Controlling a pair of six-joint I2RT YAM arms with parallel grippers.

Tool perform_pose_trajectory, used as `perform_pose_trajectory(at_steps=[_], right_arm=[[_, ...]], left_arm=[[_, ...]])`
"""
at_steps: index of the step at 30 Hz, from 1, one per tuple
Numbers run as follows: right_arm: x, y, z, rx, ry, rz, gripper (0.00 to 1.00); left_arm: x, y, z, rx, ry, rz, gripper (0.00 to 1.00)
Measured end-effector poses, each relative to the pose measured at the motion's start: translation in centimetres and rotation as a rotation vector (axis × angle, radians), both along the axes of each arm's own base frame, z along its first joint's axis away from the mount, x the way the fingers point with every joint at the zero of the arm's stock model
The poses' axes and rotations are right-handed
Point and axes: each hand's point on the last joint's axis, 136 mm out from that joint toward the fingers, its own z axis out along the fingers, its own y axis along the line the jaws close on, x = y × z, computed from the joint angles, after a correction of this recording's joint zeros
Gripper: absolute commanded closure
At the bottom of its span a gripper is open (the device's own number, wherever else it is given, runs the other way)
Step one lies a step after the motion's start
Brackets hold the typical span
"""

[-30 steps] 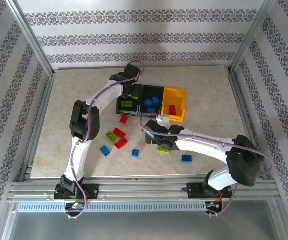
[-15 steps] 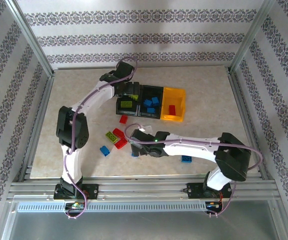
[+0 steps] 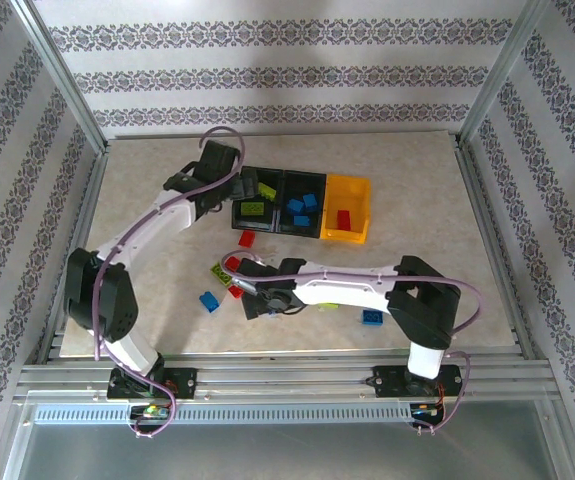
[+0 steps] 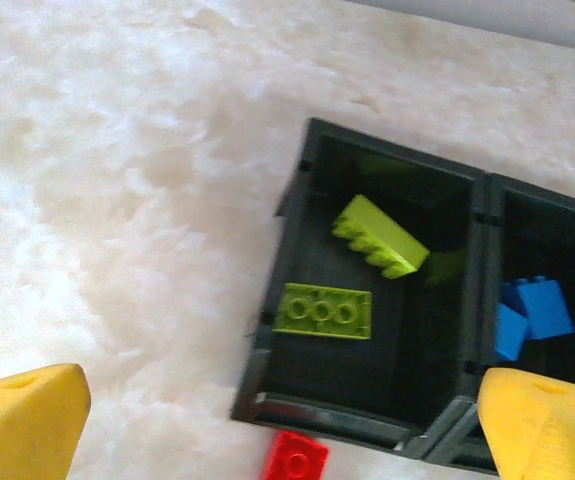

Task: Sort the legos into containers by color
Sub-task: Pick up the lego from the bottom-center of the table.

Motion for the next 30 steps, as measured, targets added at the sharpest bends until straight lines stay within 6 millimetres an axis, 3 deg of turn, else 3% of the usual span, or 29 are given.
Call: perform_pose_trajectory(at_steps=[5, 9, 21, 30], right_arm=[[-0.4, 0.1, -0.6, -0.022, 0.066, -0.001, 0.21], [-0.4, -0.2, -0.8, -0.021, 0.111, -0.015, 0.24], [1.0, -0.2, -2.0, -0.024, 0.177, -0.063, 0.3], [0.9, -0.6, -3.7, -0.066, 0.213, -0.073, 0.43]], left_arm=[[-0.8, 3.5, -0.9, -0.022, 0.0, 0.09, 0.0], [-1.4, 4.7, -1.0, -0.029, -0.006, 0.122, 0.0], [-1.7, 5.5, -0.3, -0.042, -0.046, 0.14, 0.0], [-1.5, 5.4, -0.2, -0.062, -0.054, 0.141, 0.0]])
